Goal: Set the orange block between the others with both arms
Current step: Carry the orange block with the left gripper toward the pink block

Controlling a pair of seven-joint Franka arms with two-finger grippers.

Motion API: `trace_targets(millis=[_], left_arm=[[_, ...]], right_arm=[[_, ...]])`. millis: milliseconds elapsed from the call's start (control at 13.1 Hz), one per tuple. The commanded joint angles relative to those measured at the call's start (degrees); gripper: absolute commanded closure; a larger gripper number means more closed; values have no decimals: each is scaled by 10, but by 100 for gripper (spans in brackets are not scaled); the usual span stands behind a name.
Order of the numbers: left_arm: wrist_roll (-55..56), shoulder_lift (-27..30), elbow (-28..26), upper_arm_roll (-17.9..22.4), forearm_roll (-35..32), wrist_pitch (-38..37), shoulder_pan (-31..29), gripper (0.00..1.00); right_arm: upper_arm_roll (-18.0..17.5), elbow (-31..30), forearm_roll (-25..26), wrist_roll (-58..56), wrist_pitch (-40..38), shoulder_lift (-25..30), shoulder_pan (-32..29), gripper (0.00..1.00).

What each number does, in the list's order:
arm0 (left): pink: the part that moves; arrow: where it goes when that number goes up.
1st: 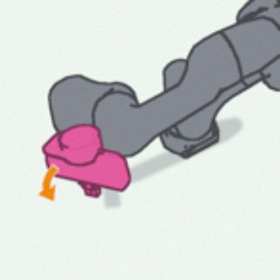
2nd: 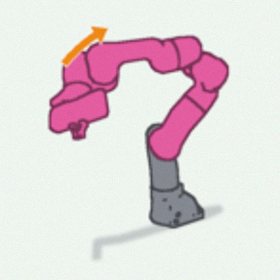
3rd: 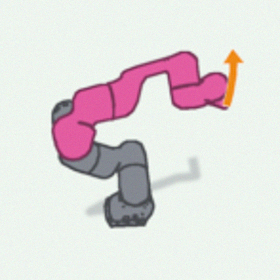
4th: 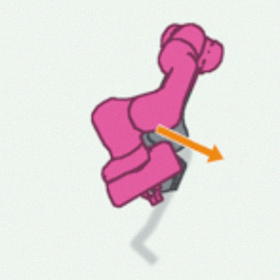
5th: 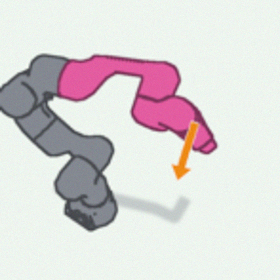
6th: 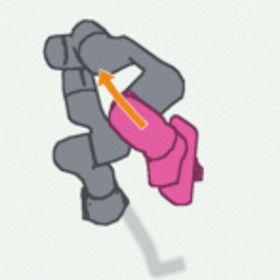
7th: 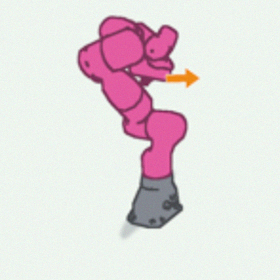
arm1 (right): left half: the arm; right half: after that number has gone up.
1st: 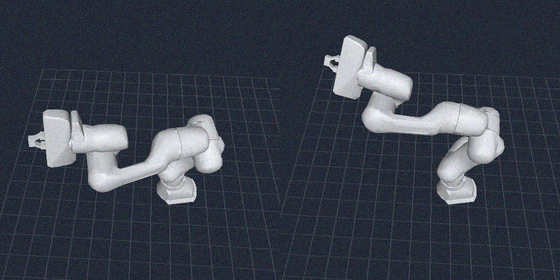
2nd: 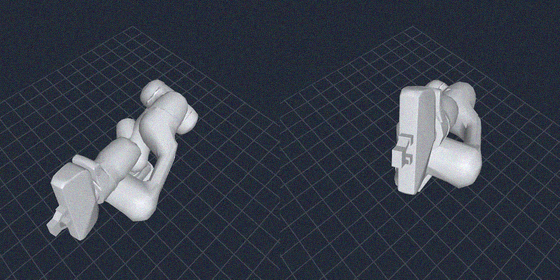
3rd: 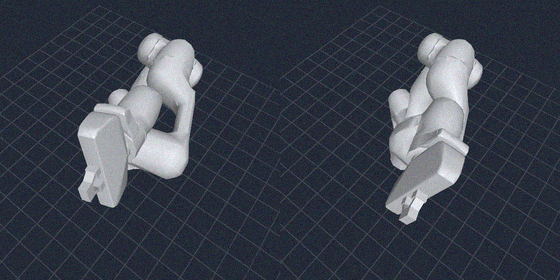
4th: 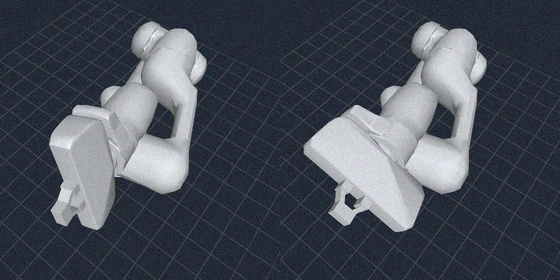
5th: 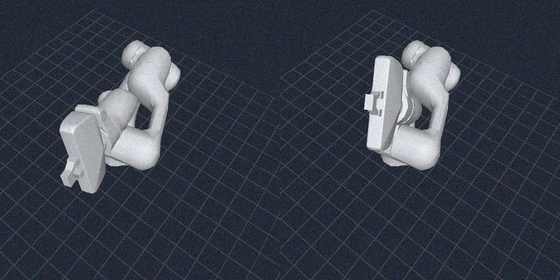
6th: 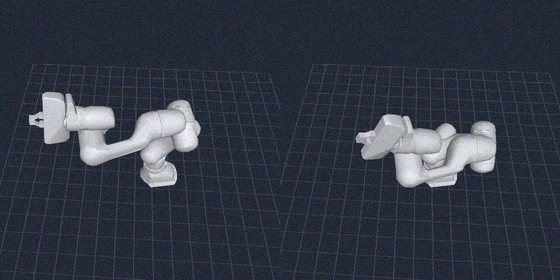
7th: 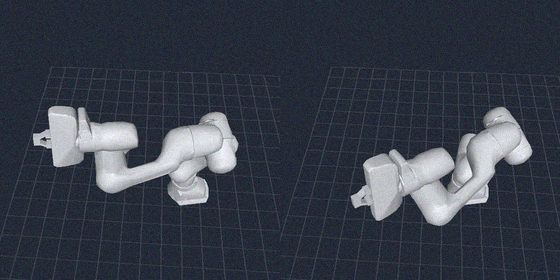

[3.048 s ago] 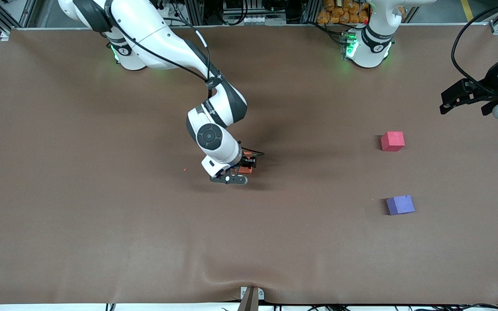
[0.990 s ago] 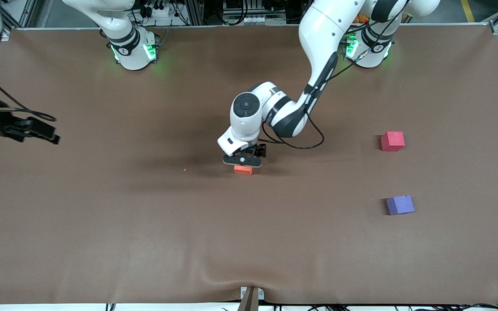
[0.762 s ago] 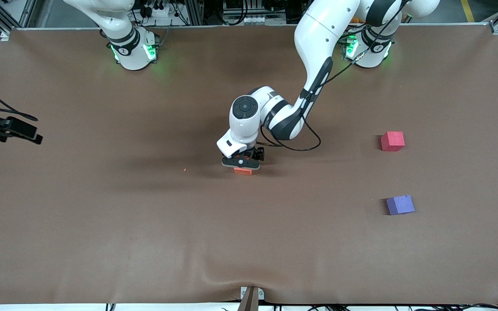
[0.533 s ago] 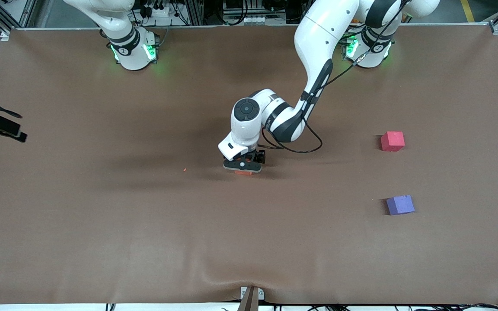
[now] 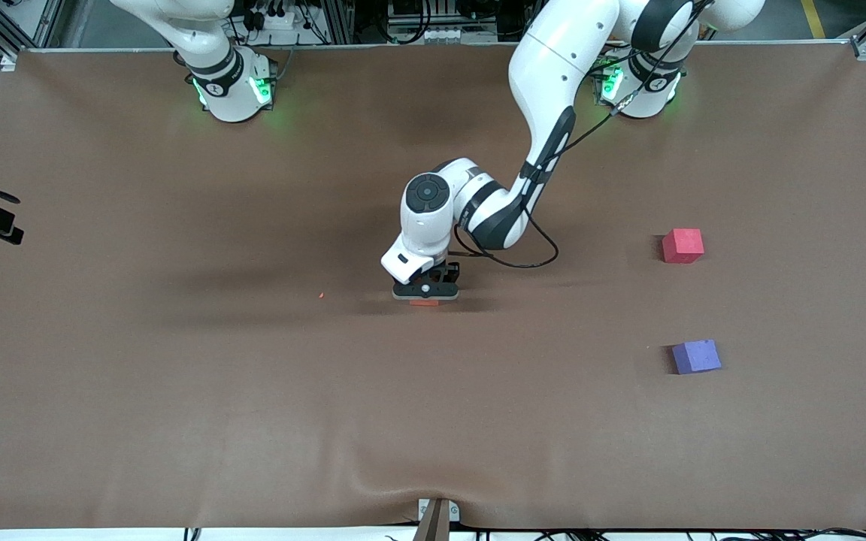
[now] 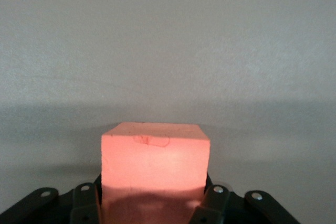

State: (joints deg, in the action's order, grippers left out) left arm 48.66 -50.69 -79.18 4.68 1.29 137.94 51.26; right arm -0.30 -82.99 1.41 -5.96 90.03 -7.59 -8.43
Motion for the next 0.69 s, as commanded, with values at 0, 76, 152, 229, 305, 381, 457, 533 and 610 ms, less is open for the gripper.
trace_targets(millis=[0, 76, 152, 229, 305, 381, 457, 533, 610], left_arm=[[19, 29, -2, 8, -2, -8, -19, 100], [21, 48, -11, 8, -2, -24, -38, 100], [21, 63, -14, 8, -2, -62, -58, 100], [12, 76, -18, 8, -6, -98, -84, 100], [7, 90, -26, 7, -7, -122, -110, 100], [-7, 117, -47, 6, -7, -130, -138, 100], [-30, 149, -81, 5, -7, -131, -167, 100], [-67, 181, -117, 1, -4, -131, -205, 100], [-105, 208, -148, -5, -3, -131, -235, 100]], right_arm=[[-3, -19, -3, -1, -13, 18, 2, 0], [-3, -19, -14, 0, -25, 18, 2, 0], [-3, -19, -25, 0, -28, 18, 2, 0], [-3, -19, -28, 0, -28, 18, 2, 0], [-3, -19, -28, 1, -29, 18, 3, 0], [-2, -19, -28, -3, -29, 18, 6, 0], [-3, -18, -28, -5, -28, 18, 6, 0], [-3, -18, -27, -5, -28, 17, 6, 0], [-3, -18, -27, -5, -28, 17, 6, 0]])
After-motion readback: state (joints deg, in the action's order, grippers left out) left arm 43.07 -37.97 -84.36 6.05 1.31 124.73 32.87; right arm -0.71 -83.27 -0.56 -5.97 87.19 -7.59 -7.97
